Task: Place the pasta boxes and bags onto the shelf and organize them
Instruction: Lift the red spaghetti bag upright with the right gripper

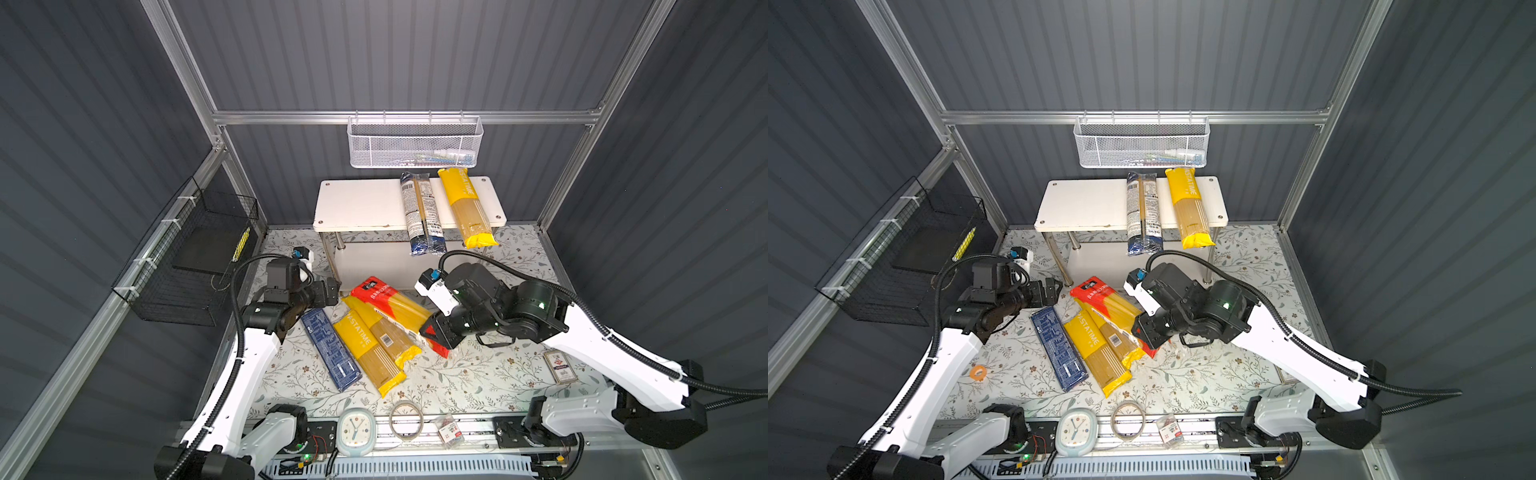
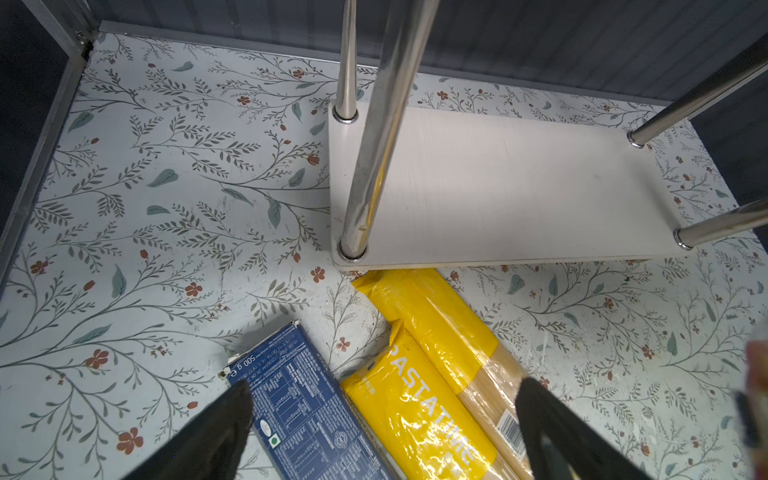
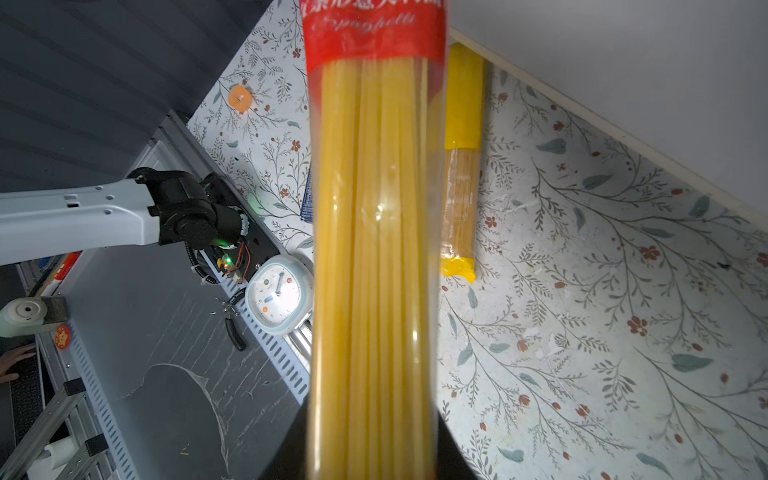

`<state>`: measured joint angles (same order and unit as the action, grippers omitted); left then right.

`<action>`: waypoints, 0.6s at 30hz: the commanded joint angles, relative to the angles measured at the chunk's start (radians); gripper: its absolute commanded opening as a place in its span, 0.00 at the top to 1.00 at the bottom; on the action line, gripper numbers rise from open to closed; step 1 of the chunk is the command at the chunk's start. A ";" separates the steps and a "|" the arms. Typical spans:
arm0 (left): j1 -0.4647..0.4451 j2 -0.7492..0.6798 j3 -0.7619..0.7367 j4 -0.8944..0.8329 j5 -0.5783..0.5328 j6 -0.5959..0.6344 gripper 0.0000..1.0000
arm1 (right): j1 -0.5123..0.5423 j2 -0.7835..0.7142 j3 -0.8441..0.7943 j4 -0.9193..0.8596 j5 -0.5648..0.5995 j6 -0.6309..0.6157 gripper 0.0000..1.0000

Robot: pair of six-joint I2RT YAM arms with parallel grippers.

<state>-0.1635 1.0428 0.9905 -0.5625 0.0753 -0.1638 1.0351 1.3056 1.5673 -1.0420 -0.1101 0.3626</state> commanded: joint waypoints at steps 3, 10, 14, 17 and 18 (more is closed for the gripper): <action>0.005 0.001 0.014 -0.034 0.004 0.015 0.00 | 0.004 0.003 0.156 0.065 0.013 -0.032 0.85; 0.005 0.010 0.010 -0.030 0.025 0.009 0.00 | 0.003 0.067 0.289 0.136 0.088 -0.033 0.84; 0.005 0.020 0.010 -0.023 0.055 0.010 0.00 | 0.003 0.109 0.332 0.195 0.112 -0.031 0.83; 0.005 0.022 0.010 -0.017 0.076 0.009 0.00 | 0.003 0.161 0.400 0.217 0.178 -0.042 0.83; 0.005 0.022 0.007 -0.015 0.078 0.008 0.00 | 0.002 0.178 0.417 0.230 0.201 -0.043 0.83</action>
<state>-0.1635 1.0626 0.9905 -0.5644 0.1143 -0.1642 1.0359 1.4784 1.9083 -1.0061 0.0051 0.3481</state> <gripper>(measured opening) 0.997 0.273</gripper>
